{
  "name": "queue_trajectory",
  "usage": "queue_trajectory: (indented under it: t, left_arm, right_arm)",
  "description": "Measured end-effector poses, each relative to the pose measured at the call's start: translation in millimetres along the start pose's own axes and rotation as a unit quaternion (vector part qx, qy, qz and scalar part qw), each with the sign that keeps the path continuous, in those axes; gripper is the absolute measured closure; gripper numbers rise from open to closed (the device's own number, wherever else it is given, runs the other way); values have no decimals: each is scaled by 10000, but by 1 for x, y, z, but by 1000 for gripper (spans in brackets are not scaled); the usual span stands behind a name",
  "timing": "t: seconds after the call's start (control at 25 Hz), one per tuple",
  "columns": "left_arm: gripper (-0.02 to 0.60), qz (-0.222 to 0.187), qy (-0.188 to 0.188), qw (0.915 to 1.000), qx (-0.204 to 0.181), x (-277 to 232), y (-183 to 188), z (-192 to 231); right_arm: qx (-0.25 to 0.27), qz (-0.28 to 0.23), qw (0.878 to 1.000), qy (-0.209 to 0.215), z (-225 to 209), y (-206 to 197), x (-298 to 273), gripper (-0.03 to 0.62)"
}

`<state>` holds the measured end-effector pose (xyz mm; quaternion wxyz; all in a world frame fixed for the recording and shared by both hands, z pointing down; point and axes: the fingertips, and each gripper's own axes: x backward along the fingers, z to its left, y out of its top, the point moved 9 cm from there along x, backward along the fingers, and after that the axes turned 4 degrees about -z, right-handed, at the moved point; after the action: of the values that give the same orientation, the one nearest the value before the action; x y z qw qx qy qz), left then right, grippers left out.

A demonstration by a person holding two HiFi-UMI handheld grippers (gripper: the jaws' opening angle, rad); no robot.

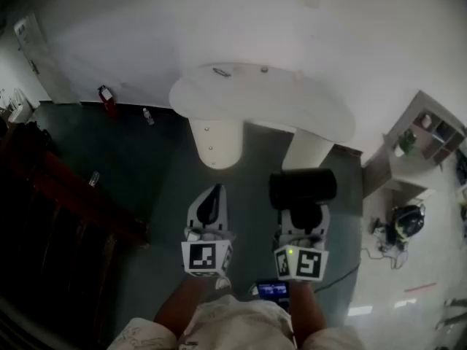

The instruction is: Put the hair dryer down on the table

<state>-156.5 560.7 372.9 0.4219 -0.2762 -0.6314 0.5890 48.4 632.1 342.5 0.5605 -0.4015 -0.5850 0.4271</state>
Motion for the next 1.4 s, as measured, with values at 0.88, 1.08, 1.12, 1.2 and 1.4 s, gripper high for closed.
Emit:
queue_trajectory:
  t: [0.88, 1.08, 1.12, 1.2, 1.4]
  left_arm:
    - [586, -80, 155, 9992, -366, 24, 8, -76]
    - [586, -108, 198, 9989, -416, 21, 0, -93]
    - [586, -97, 200, 9989, -405, 20, -1, -96]
    - [586, -76, 189, 9991, -382, 17, -1, -101]
    - [586, -105, 115, 9992, -364, 3, -8, -104]
  right_arm:
    - [-558, 107, 9981, 222, -57, 6, 47, 321]
    - [-638, 194, 9971, 357, -72, 2, 48, 321]
    - [-630, 226, 9970, 381, -74, 1, 49, 321]
    - [-637, 273, 9968, 402, -78, -1, 48, 321]
    - [-639, 285, 9967, 413, -84, -9, 38, 321]
